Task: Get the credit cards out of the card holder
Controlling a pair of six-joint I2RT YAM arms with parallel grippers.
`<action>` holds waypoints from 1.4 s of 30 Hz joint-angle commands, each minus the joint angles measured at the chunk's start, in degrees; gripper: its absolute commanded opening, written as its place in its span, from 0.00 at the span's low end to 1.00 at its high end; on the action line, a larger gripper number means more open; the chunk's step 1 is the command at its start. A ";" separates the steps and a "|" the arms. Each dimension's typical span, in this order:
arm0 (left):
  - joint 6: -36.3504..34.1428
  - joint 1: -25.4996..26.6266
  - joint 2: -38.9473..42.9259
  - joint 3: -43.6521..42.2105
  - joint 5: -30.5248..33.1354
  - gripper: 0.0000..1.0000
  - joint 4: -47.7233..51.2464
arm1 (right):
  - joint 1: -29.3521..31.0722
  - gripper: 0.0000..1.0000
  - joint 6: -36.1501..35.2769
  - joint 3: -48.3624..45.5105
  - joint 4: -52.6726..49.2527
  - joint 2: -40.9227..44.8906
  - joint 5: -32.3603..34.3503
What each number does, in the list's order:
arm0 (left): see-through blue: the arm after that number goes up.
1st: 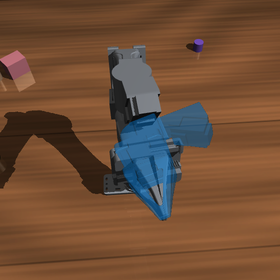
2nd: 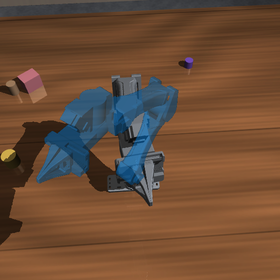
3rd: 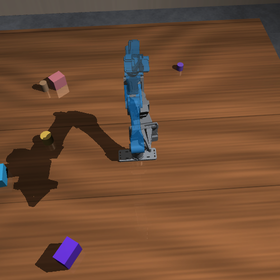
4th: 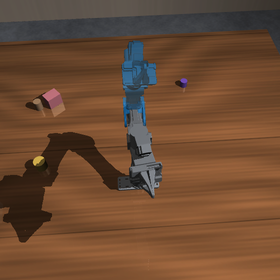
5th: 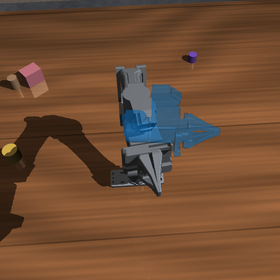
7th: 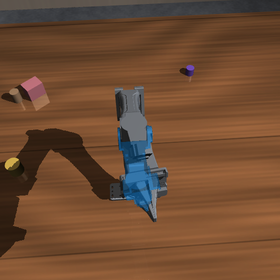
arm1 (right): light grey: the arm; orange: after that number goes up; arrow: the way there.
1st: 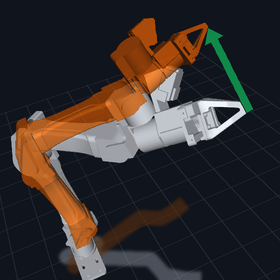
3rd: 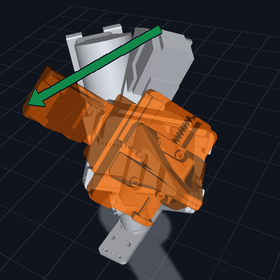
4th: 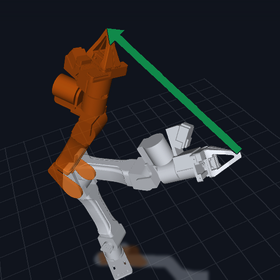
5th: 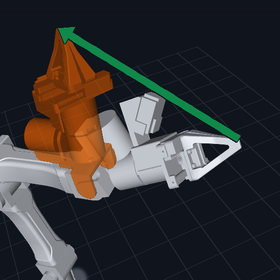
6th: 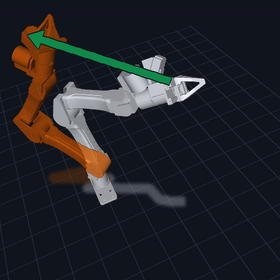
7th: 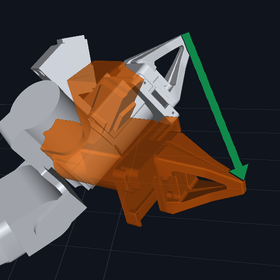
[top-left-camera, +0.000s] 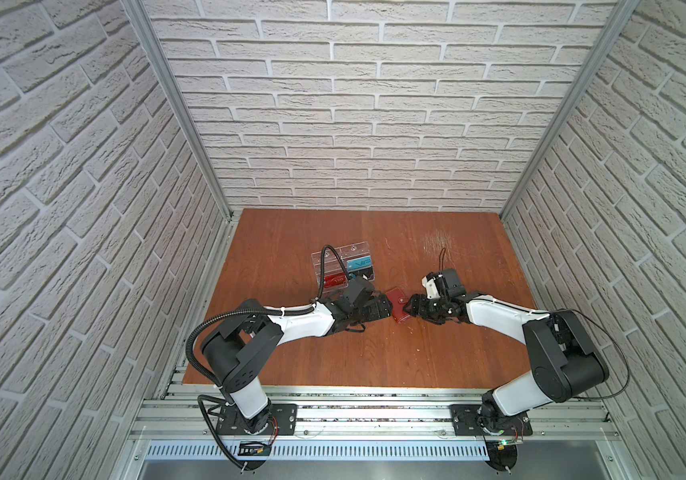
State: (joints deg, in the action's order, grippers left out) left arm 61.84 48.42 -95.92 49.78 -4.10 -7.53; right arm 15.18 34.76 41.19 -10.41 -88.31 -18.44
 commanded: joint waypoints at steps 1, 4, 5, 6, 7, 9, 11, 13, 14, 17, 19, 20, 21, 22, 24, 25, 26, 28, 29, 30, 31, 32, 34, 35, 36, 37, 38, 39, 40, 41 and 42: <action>0.95 -0.41 -0.40 -0.29 0.37 0.98 -3.43 | -0.58 0.65 -1.83 -1.16 -1.44 -2.74 -0.96; 1.32 -0.47 -1.02 -0.19 0.00 0.98 -4.07 | -0.59 0.63 -2.13 -0.21 -0.18 -4.48 -2.16; 1.50 -0.44 -1.18 -0.21 -0.02 0.98 -4.31 | -0.52 0.61 -2.29 0.28 -0.16 -5.07 -2.53; 1.74 -0.44 -1.28 -0.38 -0.04 0.98 -4.63 | -0.46 0.59 -2.24 0.76 -0.18 -5.68 -3.01; 2.02 -0.52 -1.45 -0.57 -0.19 0.98 -5.08 | -0.26 0.58 -2.17 1.11 -0.12 -6.12 -3.38; 2.40 -0.78 -1.63 -0.92 -0.47 0.98 -5.71 | 0.48 0.57 -1.90 1.51 0.04 -6.61 -3.73; 2.78 -1.07 -1.94 -1.21 -0.72 0.98 -6.32 | 1.31 0.56 -1.31 1.24 0.42 -6.50 -3.62; 3.15 -1.47 -2.36 -1.50 -1.13 0.98 -7.15 | 1.93 0.55 -0.33 0.52 1.34 -5.94 -3.55; 3.35 -1.71 -2.63 -1.45 -1.39 0.98 -7.52 | 2.20 0.54 0.09 0.06 1.83 -5.74 -3.38; 3.90 -2.23 -3.66 -1.57 -2.11 0.96 -8.71 | 2.35 0.52 0.44 -0.41 2.00 -5.82 -3.66; 4.16 -2.42 -4.34 -1.45 -2.83 0.94 -9.71 | 2.39 0.51 -0.20 -0.45 0.94 -5.35 -3.93; 4.16 -2.37 -4.54 -1.38 -3.02 0.94 -9.96 | 2.31 0.51 -0.54 -0.59 0.33 -4.29 -3.70; 4.12 -2.45 -4.82 -1.34 -3.29 0.93 -10.08 | 2.29 0.51 -0.86 -0.68 -0.13 -3.35 -3.53; 4.03 -2.46 -5.14 -1.18 -3.54 0.93 -10.26 | 2.23 0.51 -1.05 -0.68 -0.83 -2.36 -3.25; 3.99 -2.52 -5.89 -0.92 -4.21 0.92 -10.59 | 1.88 0.51 -1.59 -0.39 -2.56 -0.29 -2.58; 3.99 -2.46 -6.07 -0.91 -4.54 0.92 -10.87 | 1.56 0.51 -1.86 -0.21 -3.03 0.31 -2.47; 3.98 -2.53 -6.40 -0.82 -4.88 0.91 -11.24 | 1.14 0.51 -2.21 0.10 -3.61 0.76 -2.39; 4.06 -2.56 -6.90 -0.56 -5.13 0.91 -11.69 | 0.28 0.51 -2.83 0.79 -4.44 0.86 -2.48; 4.13 -2.54 -7.20 -0.53 -5.23 0.90 -11.88 | -0.20 0.51 -3.00 1.00 -4.61 0.57 -2.56; 4.16 -2.51 -7.37 -0.47 -5.31 0.90 -12.08 | -0.51 0.51 -3.21 1.48 -4.70 -0.02 -2.65; 4.29 -2.50 -7.52 -0.47 -5.31 0.90 -12.22 | -0.61 0.51 -3.39 1.86 -4.75 -0.67 -2.88; 4.38 -2.46 -7.75 -0.47 -5.37 0.89 -12.45 | -0.67 0.50 -3.39 2.21 -4.41 -1.42 -3.22; 4.41 -2.47 -8.07 -0.45 -5.54 0.88 -12.92 | -0.68 0.49 -3.17 2.60 -3.15 -2.87 -4.26; 4.51 -2.54 -8.37 -0.34 -5.67 0.87 -13.08 | -0.68 0.48 -3.16 2.88 -2.92 -3.53 -4.41; 4.60 -2.46 -8.54 -0.38 -5.86 0.85 -13.35 | -0.64 0.47 -3.12 3.32 -2.88 -4.10 -4.40; 4.60 -2.54 -8.82 -0.38 -5.91 0.84 -13.64 | -0.67 0.45 -3.05 3.54 -2.93 -4.51 -4.42; 4.64 -2.51 -9.10 -0.37 -6.05 0.84 -13.84 | -0.67 0.44 -2.97 3.71 -2.64 -4.74 -4.41; 4.77 -2.48 -9.41 -0.38 -6.10 0.83 -14.19 | -0.63 0.44 -2.78 3.84 -2.20 -5.06 -4.70; 4.85 -2.50 -9.71 -0.36 -6.17 0.83 -14.42 | -0.63 0.44 -2.61 3.93 -1.79 -5.34 -5.08; 4.95 -2.55 -9.97 -0.38 -6.18 0.82 -14.80 | -0.59 0.43 -2.36 4.07 -1.38 -5.70 -5.45; 5.04 -2.55 -10.39 -0.37 -6.27 0.82 -15.11 | -0.59 0.42 -2.12 4.08 -1.18 -6.11 -5.85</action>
State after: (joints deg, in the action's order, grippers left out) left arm 66.50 46.24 -104.16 49.12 -9.93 -20.95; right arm 14.61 32.42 44.71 -12.86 -92.84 -24.12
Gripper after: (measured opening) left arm 0.821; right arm 0.428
